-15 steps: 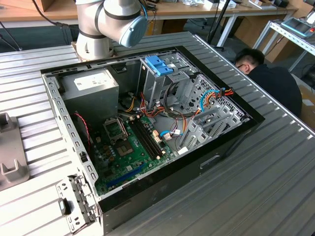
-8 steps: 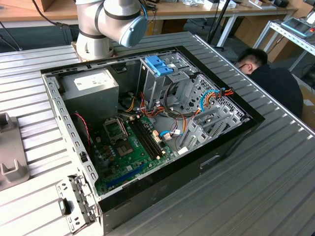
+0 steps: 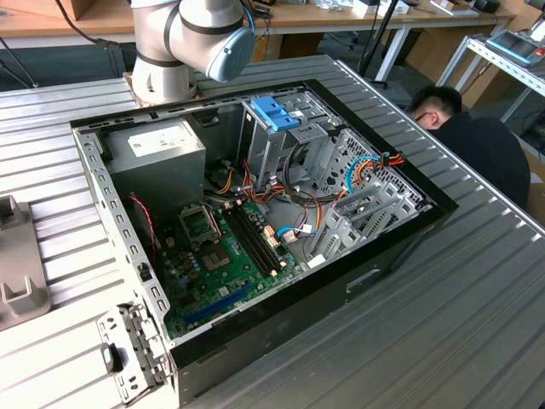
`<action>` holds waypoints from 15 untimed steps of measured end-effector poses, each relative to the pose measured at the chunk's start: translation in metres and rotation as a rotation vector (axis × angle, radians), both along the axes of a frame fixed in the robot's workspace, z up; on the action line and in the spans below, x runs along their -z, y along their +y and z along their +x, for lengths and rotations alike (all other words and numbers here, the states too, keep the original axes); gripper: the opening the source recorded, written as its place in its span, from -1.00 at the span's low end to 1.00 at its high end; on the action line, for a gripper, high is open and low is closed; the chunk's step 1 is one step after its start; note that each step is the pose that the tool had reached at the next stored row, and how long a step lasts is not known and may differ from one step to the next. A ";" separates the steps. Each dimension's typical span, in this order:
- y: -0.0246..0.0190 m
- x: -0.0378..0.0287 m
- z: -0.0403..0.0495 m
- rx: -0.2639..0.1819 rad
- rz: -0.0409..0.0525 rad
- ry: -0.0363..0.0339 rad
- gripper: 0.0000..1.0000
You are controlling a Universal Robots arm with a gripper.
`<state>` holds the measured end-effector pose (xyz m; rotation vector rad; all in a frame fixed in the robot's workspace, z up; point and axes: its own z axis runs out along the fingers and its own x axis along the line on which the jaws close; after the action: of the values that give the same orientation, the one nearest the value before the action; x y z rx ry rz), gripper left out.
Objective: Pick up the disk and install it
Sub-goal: 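Pick up the disk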
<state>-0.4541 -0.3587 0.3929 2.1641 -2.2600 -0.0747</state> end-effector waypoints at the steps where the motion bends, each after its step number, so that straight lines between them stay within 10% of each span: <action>1: 0.0000 0.0000 0.0000 0.000 0.0000 0.0000 -0.05; 15: 0.0054 0.0021 0.0000 -0.001 0.0000 0.0000 0.08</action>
<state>-0.4541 -0.3533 0.3908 2.1647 -2.2594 -0.0747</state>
